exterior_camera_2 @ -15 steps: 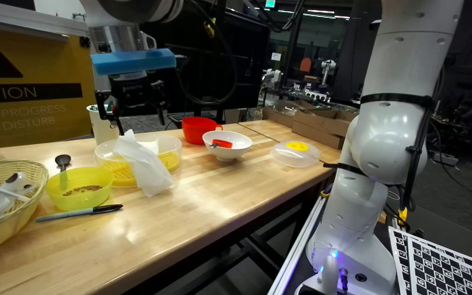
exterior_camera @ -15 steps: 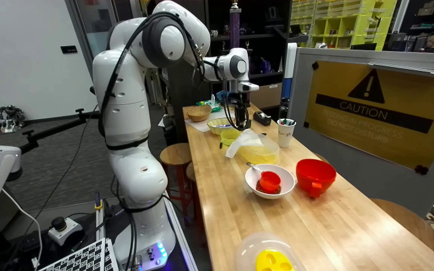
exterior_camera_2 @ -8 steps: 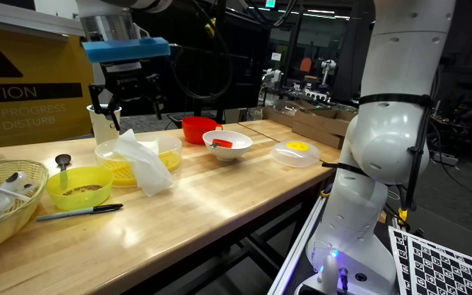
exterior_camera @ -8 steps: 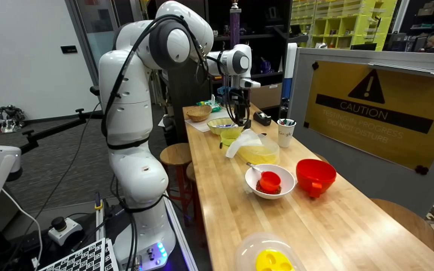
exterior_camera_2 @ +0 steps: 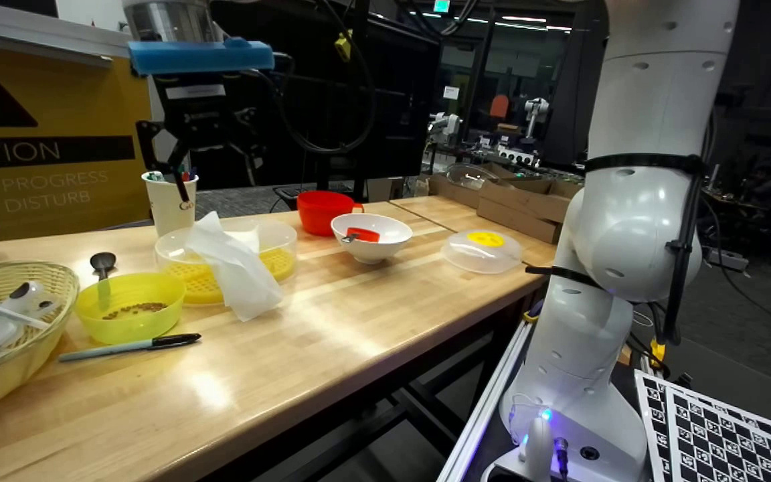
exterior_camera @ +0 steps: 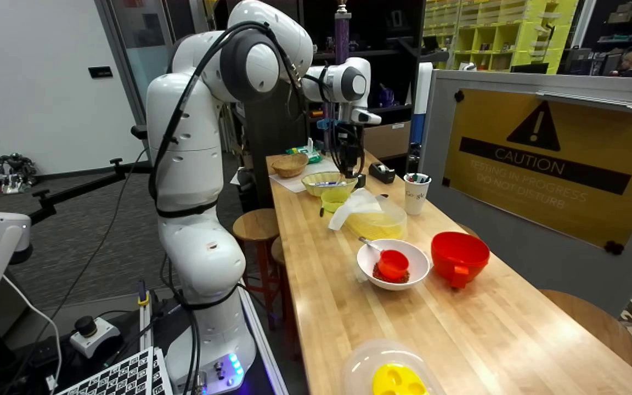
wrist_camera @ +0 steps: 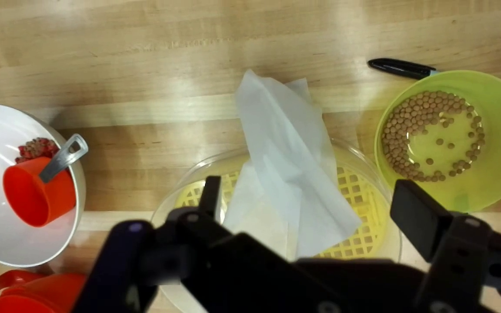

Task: Use the white napkin to wipe the counter.

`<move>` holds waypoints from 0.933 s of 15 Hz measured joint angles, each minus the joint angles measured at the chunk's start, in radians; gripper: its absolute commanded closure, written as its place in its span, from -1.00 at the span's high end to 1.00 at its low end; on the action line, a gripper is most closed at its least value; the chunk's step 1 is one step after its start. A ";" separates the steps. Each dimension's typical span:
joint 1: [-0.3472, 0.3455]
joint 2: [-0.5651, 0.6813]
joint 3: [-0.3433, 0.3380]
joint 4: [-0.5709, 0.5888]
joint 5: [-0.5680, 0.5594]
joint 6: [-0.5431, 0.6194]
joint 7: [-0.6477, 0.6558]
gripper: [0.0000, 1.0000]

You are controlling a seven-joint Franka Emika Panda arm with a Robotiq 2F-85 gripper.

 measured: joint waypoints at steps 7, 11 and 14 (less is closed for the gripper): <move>0.001 0.008 -0.007 0.012 0.010 -0.040 -0.041 1.00; 0.008 0.014 -0.014 0.024 -0.008 -0.084 -0.043 1.00; 0.012 0.014 -0.016 0.031 -0.024 -0.103 -0.050 1.00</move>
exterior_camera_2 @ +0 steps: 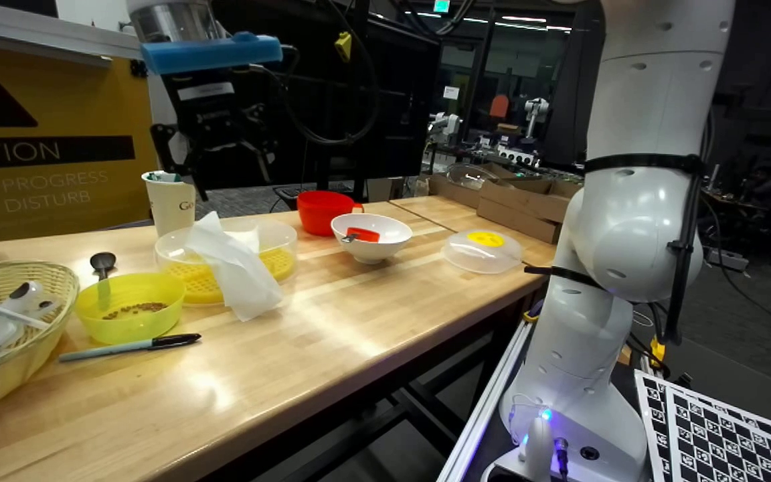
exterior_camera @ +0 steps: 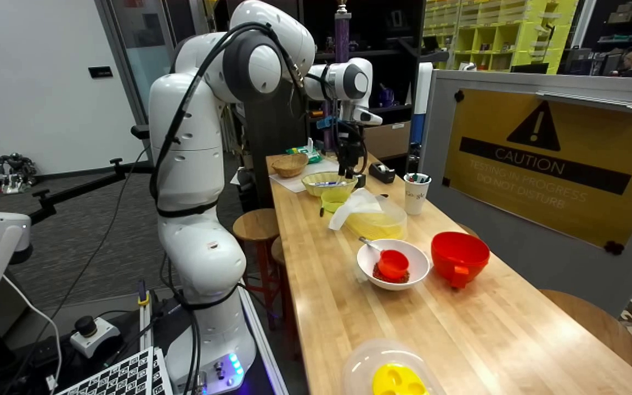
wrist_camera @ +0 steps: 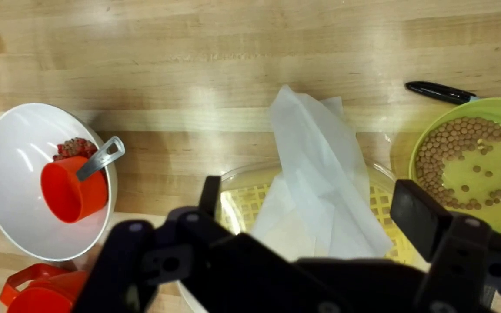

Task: Use the white napkin to wipe the counter.

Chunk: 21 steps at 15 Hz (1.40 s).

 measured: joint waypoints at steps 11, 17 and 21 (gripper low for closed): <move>0.000 0.000 0.000 0.006 -0.006 -0.005 -0.003 1.00; 0.001 0.008 -0.001 0.006 -0.005 0.007 -0.014 1.00; 0.005 0.023 -0.001 -0.004 0.000 0.079 -0.059 1.00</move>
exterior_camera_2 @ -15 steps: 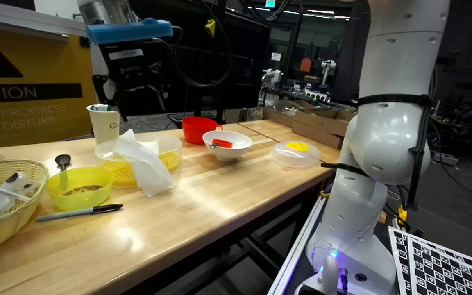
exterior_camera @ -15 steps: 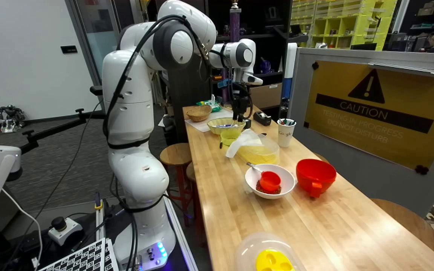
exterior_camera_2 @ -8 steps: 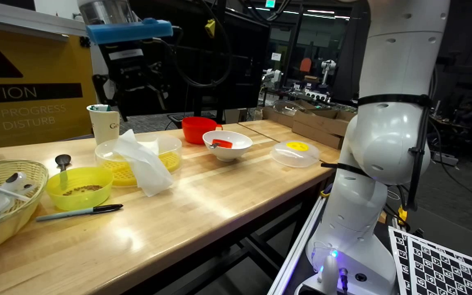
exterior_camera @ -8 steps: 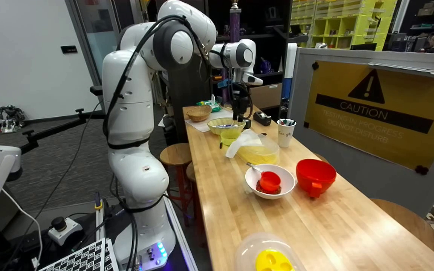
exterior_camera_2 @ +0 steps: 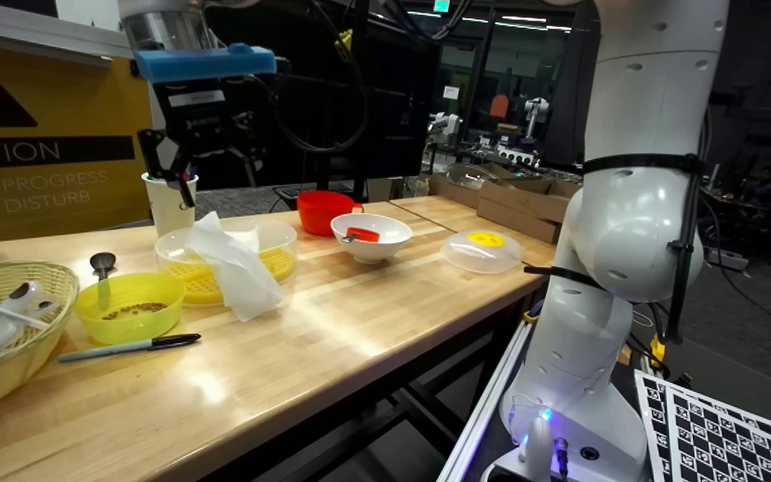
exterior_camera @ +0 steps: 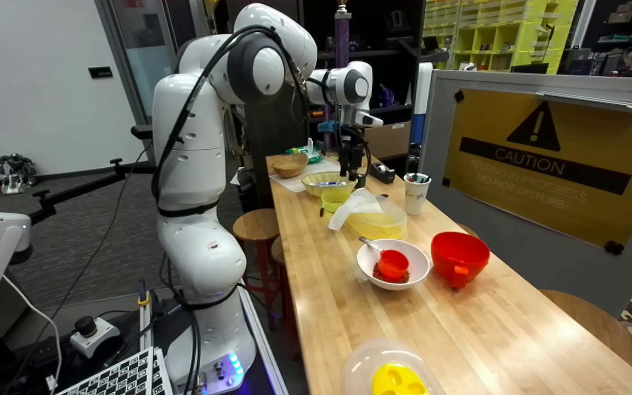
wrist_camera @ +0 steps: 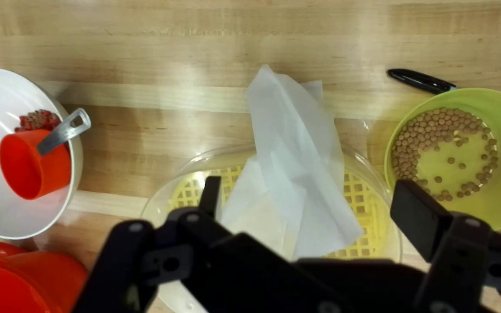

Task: Use the white napkin to wipe the counter.

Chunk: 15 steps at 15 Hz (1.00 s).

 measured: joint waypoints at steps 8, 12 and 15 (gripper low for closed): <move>0.014 0.113 -0.010 -0.024 0.000 0.203 -0.032 1.00; 0.016 0.143 -0.039 -0.029 0.000 0.252 -0.033 1.00; 0.015 0.144 -0.067 -0.028 0.000 0.269 -0.034 0.69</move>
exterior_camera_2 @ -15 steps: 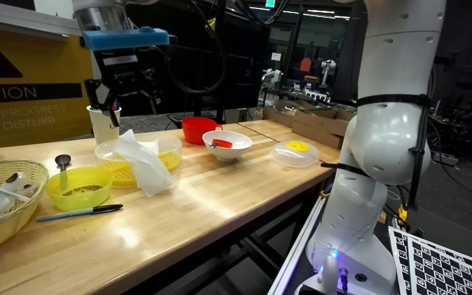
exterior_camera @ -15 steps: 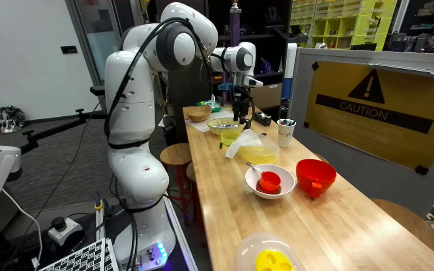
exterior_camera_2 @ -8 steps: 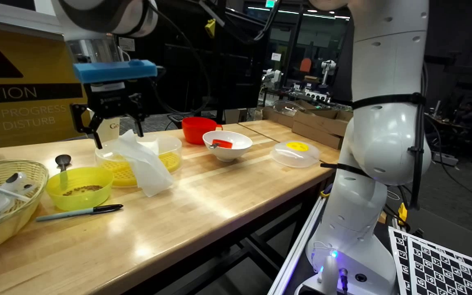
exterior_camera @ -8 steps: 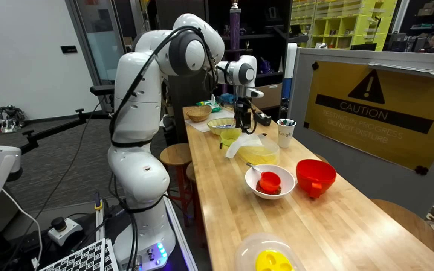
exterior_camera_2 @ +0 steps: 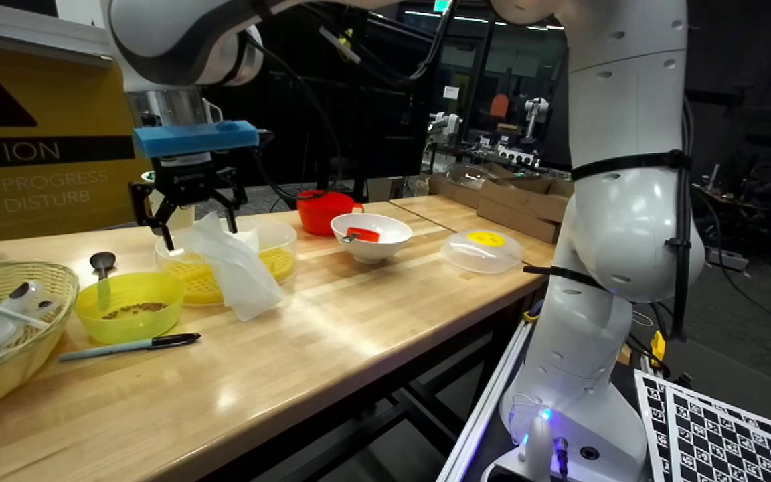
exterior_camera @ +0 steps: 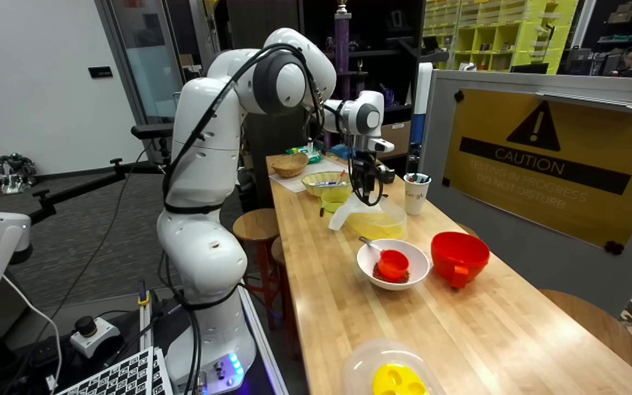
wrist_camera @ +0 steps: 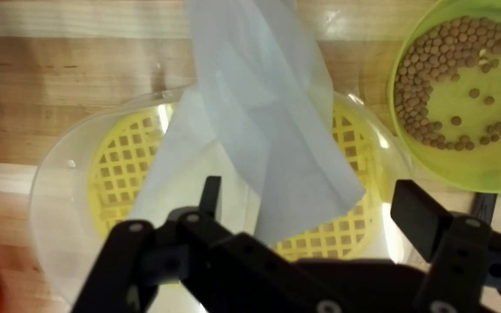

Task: Use the white napkin to wipe the counter.

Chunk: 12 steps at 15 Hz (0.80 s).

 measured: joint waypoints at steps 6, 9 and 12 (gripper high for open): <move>0.000 0.000 -0.016 0.001 0.001 0.014 0.000 -0.27; 0.001 0.000 -0.017 0.001 0.001 0.014 0.000 -0.71; 0.001 0.000 -0.018 0.001 0.001 0.014 0.000 -1.00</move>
